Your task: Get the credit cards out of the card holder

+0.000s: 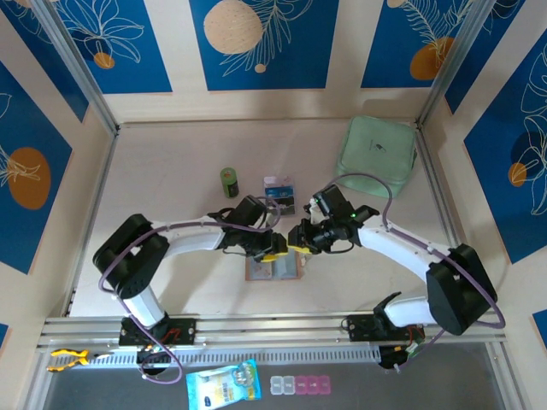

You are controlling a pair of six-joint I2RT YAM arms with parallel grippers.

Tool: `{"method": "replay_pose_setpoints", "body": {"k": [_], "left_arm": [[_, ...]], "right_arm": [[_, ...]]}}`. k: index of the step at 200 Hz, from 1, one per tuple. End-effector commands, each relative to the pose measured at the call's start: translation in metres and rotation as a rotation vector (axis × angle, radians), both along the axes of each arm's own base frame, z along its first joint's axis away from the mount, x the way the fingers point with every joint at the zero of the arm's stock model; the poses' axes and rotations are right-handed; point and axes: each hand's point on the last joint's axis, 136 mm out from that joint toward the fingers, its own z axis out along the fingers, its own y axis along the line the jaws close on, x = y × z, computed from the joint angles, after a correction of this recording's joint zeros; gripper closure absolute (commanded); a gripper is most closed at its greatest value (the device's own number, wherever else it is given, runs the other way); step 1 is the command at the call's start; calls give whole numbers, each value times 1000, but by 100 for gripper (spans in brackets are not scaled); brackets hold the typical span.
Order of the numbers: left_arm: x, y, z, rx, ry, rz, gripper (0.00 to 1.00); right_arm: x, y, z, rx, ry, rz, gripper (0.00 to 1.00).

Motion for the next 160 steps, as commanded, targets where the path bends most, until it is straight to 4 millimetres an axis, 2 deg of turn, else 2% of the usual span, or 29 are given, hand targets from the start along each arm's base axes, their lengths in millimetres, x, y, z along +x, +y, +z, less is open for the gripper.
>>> {"method": "replay_pose_setpoints", "body": {"k": [1, 25, 67, 122, 160], "left_arm": [[0, -16, 5, -41, 4, -35, 53], [-1, -19, -1, -34, 18, -43, 52], [-5, -11, -16, 16, 49, -39, 51], [6, -12, 17, -28, -49, -28, 52], [12, 14, 26, 28, -104, -10, 55]], "right_arm": [[-6, -11, 2, -12, 1, -8, 65], [-7, -15, 4, 1, 5, -20, 63], [-8, -15, 4, 7, 10, -25, 61], [-5, -10, 4, 26, 17, -17, 62], [-4, 1, 0, 30, 30, 2, 64]]}}
